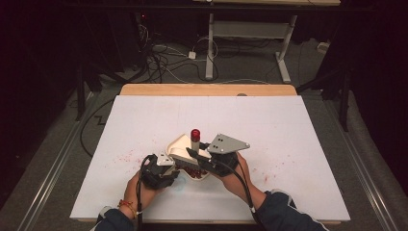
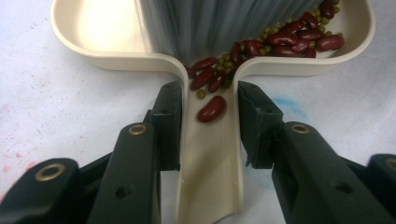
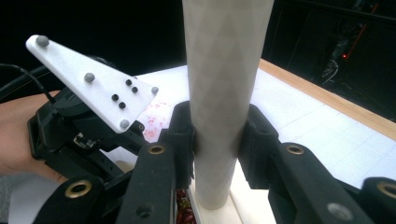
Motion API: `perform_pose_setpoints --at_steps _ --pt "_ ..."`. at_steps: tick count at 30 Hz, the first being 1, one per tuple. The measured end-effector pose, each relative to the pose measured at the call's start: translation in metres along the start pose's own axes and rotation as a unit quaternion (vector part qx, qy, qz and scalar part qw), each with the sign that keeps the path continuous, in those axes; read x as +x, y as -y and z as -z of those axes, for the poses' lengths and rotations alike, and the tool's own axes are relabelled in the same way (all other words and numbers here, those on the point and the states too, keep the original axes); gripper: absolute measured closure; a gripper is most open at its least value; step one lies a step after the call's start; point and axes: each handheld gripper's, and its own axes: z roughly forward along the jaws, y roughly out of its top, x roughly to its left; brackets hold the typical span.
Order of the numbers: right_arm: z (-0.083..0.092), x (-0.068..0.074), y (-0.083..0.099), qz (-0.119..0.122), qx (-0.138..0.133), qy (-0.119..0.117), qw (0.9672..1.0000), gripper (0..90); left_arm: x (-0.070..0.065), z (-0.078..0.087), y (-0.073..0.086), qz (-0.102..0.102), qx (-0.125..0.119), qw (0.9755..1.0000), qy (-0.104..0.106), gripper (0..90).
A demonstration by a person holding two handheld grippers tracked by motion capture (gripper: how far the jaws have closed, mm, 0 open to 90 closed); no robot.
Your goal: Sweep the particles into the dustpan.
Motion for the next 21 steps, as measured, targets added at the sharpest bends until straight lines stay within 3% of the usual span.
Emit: perform_pose_setpoints --at_steps 9,13,18,21 --pt "0.016 -0.02 -0.01 -0.015 -0.031 0.017 0.9993 70.3 0.002 0.0 0.002 -0.002 0.0 1.0 0.005 62.7" --pt "0.023 -0.026 -0.013 -0.006 -0.034 0.03 0.999 70.3 0.003 0.001 0.002 -0.005 0.002 1.0 0.002 62.7" --pt "0.031 -0.032 -0.011 -0.002 -0.028 0.046 0.9985 70.3 0.004 0.002 0.004 0.001 0.001 1.0 0.0 62.8" --pt "0.03 -0.036 -0.002 0.005 -0.006 0.065 0.9979 70.3 0.004 0.003 0.004 0.001 0.002 1.0 -0.003 62.8"
